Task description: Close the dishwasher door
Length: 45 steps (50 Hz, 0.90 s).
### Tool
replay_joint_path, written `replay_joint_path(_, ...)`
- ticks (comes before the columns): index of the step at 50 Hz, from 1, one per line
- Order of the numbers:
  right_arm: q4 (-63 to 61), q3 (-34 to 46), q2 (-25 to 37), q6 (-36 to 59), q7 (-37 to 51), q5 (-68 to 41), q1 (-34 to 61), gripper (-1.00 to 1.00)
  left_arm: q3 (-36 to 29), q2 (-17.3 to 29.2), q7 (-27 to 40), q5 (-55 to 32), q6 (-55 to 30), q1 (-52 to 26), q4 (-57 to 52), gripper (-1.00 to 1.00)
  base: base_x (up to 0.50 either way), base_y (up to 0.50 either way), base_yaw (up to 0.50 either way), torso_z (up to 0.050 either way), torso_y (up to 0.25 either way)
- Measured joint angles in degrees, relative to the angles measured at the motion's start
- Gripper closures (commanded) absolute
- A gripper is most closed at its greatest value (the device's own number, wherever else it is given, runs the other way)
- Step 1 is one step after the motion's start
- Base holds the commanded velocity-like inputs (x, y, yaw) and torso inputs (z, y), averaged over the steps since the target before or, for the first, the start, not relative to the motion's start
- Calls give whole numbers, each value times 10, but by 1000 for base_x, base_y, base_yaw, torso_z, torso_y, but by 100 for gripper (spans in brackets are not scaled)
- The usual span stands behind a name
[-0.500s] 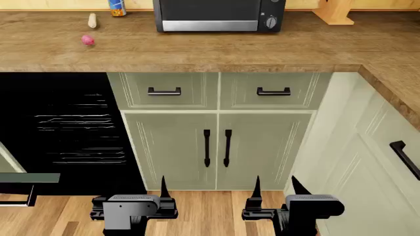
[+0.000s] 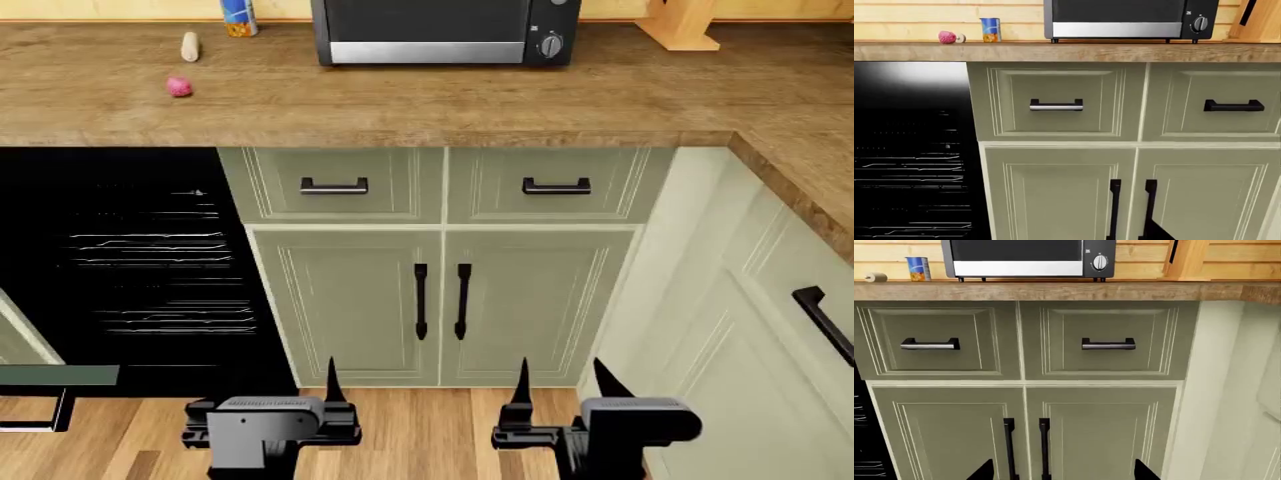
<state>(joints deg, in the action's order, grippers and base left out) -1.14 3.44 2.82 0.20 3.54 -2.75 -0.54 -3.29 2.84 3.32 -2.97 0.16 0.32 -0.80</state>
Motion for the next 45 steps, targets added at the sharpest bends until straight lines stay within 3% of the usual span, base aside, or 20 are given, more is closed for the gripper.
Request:
replay_joint_path(25,-167,20,31,7,37,-13,-109,-100,-27,26,28,-19,-7,86,-137,-100,0,0,0,0,0)
replay_joint_path(45,-266,31,52,-58,59,-4,-210,-100,-42,48,50,-19,40,183,-258,-100,0,0,0,0,0)
